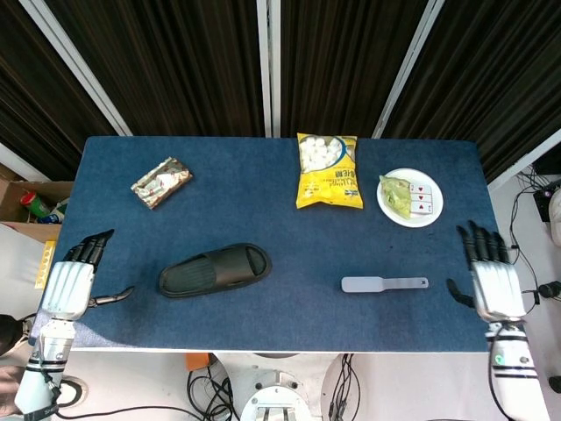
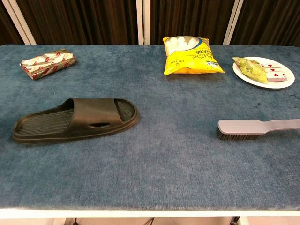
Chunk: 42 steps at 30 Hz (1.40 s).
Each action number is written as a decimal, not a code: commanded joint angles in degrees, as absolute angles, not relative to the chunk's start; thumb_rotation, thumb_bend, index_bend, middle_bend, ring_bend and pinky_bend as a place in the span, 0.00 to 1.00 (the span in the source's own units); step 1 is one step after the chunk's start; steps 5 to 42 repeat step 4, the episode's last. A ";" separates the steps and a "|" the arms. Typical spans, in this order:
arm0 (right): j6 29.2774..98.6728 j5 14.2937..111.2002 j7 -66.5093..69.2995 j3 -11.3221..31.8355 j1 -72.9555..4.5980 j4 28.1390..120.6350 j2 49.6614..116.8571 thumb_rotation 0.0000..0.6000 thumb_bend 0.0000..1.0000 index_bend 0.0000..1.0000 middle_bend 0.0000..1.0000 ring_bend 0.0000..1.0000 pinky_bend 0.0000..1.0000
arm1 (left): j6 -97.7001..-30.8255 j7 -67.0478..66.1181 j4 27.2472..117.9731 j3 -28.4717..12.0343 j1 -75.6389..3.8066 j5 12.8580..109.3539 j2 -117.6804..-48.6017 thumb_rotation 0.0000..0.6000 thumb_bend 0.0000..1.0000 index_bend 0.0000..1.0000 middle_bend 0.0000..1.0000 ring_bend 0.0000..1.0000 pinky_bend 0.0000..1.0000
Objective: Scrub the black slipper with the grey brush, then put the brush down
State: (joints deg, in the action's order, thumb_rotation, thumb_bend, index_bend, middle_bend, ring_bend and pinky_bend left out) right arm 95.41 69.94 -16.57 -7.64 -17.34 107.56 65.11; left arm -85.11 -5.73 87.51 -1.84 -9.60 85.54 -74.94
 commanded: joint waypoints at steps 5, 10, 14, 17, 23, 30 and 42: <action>99.51 71.84 -3.19 -7.67 -4.87 92.30 72.08 1.00 0.21 0.00 0.00 0.00 0.00 | -87.54 -8.40 87.85 -1.42 -6.21 83.07 -73.36 0.48 0.02 0.09 0.13 0.13 0.28; 99.51 71.84 -3.19 -7.67 -4.87 92.30 72.08 1.00 0.21 0.00 0.00 0.00 0.00 | -87.54 -8.40 87.85 -1.42 -6.21 83.07 -73.36 0.48 0.02 0.09 0.13 0.13 0.28; 99.51 71.84 -3.19 -7.67 -4.87 92.30 72.08 1.00 0.21 0.00 0.00 0.00 0.00 | -87.54 -8.40 87.85 -1.42 -6.21 83.07 -73.36 0.48 0.02 0.09 0.13 0.13 0.28; 99.51 71.84 -3.19 -7.67 -4.87 92.30 72.08 1.00 0.21 0.00 0.00 0.00 0.00 | -87.54 -8.40 87.85 -1.42 -6.21 83.07 -73.36 0.48 0.02 0.09 0.13 0.13 0.28; 99.51 71.84 -3.19 -7.67 -4.87 92.30 72.08 1.00 0.21 0.00 0.00 0.00 0.00 | -87.54 -8.40 87.85 -1.42 -6.21 83.07 -73.36 0.48 0.02 0.09 0.13 0.13 0.28; 99.51 71.84 -3.19 -7.67 -4.87 92.30 72.08 1.00 0.21 0.00 0.00 0.00 0.00 | -87.54 -8.40 87.85 -1.42 -6.21 83.07 -73.36 0.48 0.02 0.09 0.13 0.13 0.28; 99.51 71.84 -3.19 -7.67 -4.87 92.30 72.08 1.00 0.21 0.00 0.00 0.00 0.00 | -87.54 -8.40 87.85 -1.42 -6.21 83.07 -73.36 0.48 0.02 0.09 0.13 0.13 0.28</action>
